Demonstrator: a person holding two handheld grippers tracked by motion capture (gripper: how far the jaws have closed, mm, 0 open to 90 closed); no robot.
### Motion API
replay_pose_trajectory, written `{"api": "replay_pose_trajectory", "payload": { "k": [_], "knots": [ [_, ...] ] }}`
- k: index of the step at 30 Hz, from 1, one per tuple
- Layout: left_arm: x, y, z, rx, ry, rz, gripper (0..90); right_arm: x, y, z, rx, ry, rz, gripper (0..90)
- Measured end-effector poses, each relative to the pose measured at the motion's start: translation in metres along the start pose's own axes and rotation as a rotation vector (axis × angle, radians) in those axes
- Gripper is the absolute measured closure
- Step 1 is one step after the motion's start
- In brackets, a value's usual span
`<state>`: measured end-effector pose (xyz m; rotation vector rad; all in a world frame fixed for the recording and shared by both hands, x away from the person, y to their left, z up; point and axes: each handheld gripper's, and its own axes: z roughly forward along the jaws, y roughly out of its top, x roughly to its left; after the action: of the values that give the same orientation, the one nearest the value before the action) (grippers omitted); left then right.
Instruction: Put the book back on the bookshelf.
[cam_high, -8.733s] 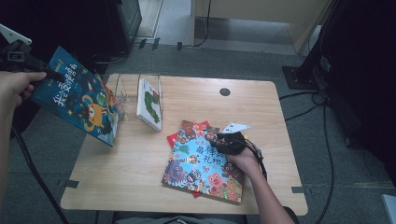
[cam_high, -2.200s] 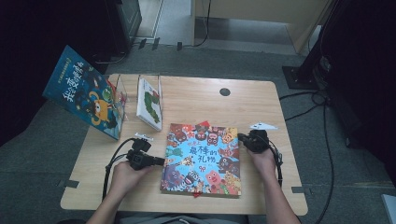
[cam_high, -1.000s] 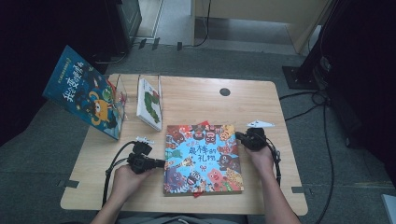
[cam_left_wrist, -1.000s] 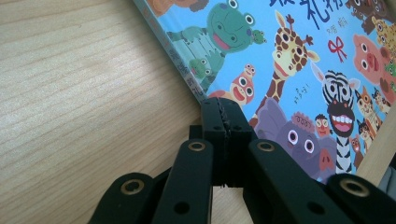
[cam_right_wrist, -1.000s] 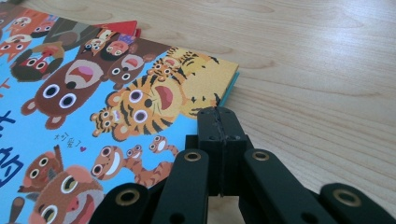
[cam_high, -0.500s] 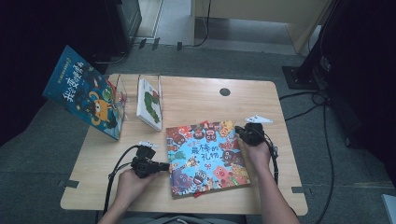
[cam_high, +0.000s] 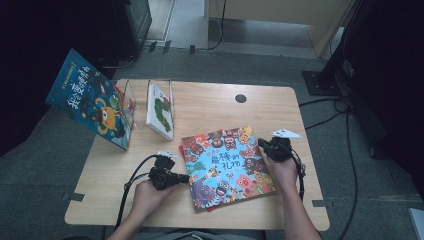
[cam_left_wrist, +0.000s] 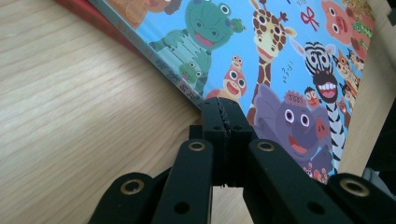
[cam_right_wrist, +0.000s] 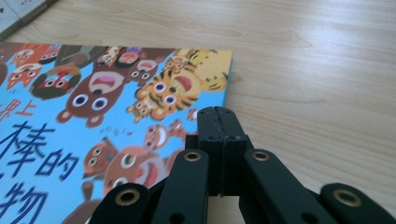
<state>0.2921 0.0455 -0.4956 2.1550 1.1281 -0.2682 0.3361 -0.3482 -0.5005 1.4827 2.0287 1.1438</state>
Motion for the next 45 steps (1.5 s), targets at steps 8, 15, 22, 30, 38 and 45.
{"api": "replay_pose_trajectory", "payload": {
  "k": [8,15,22,30,38,45],
  "knots": [
    [-0.008,0.011,0.012,0.002,0.002,0.018,90.0,0.003,-0.014,-0.016,0.008,-0.005,-0.009,90.0],
    [-0.012,0.020,0.018,0.019,-0.017,0.043,90.0,0.010,-0.027,-0.031,0.005,0.003,-0.039,90.0],
    [-0.001,0.036,0.006,0.002,-0.003,0.046,90.0,0.013,-0.043,-0.053,-0.004,-0.018,-0.035,89.8],
    [0.017,0.055,-0.015,-0.048,0.018,0.038,88.0,0.011,-0.062,-0.078,-0.001,-0.057,-0.001,89.2],
    [0.025,0.065,-0.022,-0.066,0.033,0.036,86.7,0.014,-0.082,-0.100,0.037,-0.083,0.020,89.6],
    [0.026,0.068,-0.021,-0.064,0.033,0.035,85.0,0.016,-0.095,-0.115,0.048,-0.083,0.037,89.6]
  ]
}}
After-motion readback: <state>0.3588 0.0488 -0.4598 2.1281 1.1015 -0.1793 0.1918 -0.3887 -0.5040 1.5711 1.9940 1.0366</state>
